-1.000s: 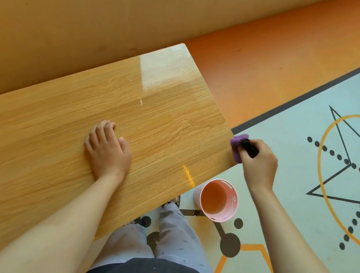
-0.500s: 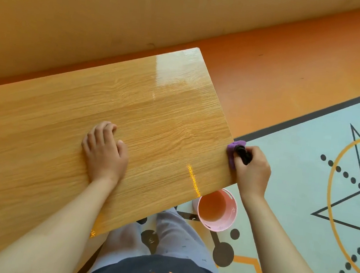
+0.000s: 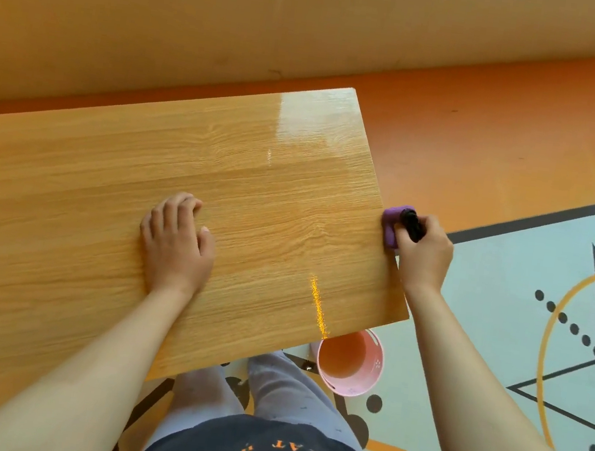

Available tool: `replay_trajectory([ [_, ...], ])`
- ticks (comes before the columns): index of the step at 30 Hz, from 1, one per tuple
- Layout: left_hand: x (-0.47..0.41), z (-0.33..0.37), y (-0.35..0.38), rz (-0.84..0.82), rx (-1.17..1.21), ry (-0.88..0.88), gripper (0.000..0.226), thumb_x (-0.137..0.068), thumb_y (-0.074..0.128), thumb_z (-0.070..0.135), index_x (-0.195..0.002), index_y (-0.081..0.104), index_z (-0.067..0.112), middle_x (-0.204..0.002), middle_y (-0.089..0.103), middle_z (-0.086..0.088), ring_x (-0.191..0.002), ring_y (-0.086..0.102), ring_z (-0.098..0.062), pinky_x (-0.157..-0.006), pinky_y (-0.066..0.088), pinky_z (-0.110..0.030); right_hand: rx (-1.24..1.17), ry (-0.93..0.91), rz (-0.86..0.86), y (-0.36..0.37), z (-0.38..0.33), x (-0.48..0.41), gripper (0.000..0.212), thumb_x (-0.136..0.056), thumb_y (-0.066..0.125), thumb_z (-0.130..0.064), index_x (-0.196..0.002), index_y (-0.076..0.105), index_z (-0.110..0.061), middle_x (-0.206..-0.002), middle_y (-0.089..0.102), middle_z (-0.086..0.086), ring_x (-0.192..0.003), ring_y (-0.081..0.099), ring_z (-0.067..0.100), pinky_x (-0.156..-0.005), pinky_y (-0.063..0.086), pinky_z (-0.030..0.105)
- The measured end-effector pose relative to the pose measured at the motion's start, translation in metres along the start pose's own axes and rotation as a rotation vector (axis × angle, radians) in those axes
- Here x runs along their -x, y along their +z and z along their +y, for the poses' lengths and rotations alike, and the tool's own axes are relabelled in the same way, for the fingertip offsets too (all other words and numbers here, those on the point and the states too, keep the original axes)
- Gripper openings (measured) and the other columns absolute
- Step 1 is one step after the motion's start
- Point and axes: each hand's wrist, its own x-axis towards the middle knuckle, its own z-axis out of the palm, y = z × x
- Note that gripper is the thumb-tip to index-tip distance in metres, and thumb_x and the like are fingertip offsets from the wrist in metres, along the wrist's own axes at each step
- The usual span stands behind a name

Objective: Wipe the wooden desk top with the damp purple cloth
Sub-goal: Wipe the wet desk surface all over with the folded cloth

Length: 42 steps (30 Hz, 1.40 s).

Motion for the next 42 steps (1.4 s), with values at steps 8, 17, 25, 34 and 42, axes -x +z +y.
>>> replay_trajectory([
  [8,-0.001,0.0,0.0,0.019,-0.01,-0.003,0.041,-0.078,0.046,0.025,-0.117,0.053,0.014,-0.13,0.052,-0.006,-0.121,0.042,-0.03,-0.103,0.029,-0.045,0.018,-0.367,-0.271,0.017,-0.018,0.032,0.014,-0.082,0.069,-0.017,-0.095,0.067,-0.014,-0.09,0.066,-0.001,-0.082,0.057,0.013,-0.069,0.037,0.02],
  [17,-0.002,0.0,0.001,0.012,-0.031,-0.016,0.041,-0.078,0.049,0.023,-0.117,0.054,0.013,-0.13,0.052,-0.005,-0.119,0.044,-0.028,-0.102,0.029,-0.043,0.016,-0.354,-0.23,0.035,-0.062,-0.088,0.016,-0.084,0.064,-0.017,-0.098,0.066,-0.012,-0.096,0.069,0.008,-0.09,0.062,0.024,-0.076,0.049,0.035],
  [25,-0.001,0.0,-0.001,-0.018,-0.032,-0.017,0.04,-0.081,0.046,0.025,-0.119,0.052,0.013,-0.131,0.051,-0.006,-0.121,0.043,-0.028,-0.104,0.028,-0.044,0.11,-0.685,-0.486,0.012,-0.034,-0.04,0.022,-0.076,0.074,-0.01,-0.097,0.068,-0.015,-0.089,0.065,-0.005,-0.083,0.056,0.01,-0.072,0.04,0.018],
  [34,-0.003,0.001,-0.001,-0.016,-0.031,-0.034,0.041,-0.079,0.045,0.026,-0.117,0.054,0.014,-0.129,0.052,-0.005,-0.12,0.043,-0.027,-0.104,0.028,-0.043,0.098,-0.565,-0.342,0.053,-0.094,-0.136,0.022,-0.081,0.067,-0.017,-0.103,0.068,-0.015,-0.1,0.069,0.006,-0.094,0.062,0.023,-0.076,0.046,0.031],
  [42,-0.001,0.002,-0.002,-0.022,-0.03,-0.037,0.041,-0.079,0.046,0.026,-0.118,0.054,0.013,-0.13,0.052,-0.006,-0.12,0.044,-0.028,-0.104,0.028,-0.044,0.078,-0.615,-0.37,0.065,-0.103,-0.109,0.021,-0.077,0.068,-0.015,-0.098,0.068,-0.017,-0.096,0.07,0.002,-0.091,0.062,0.021,-0.074,0.043,0.028],
])
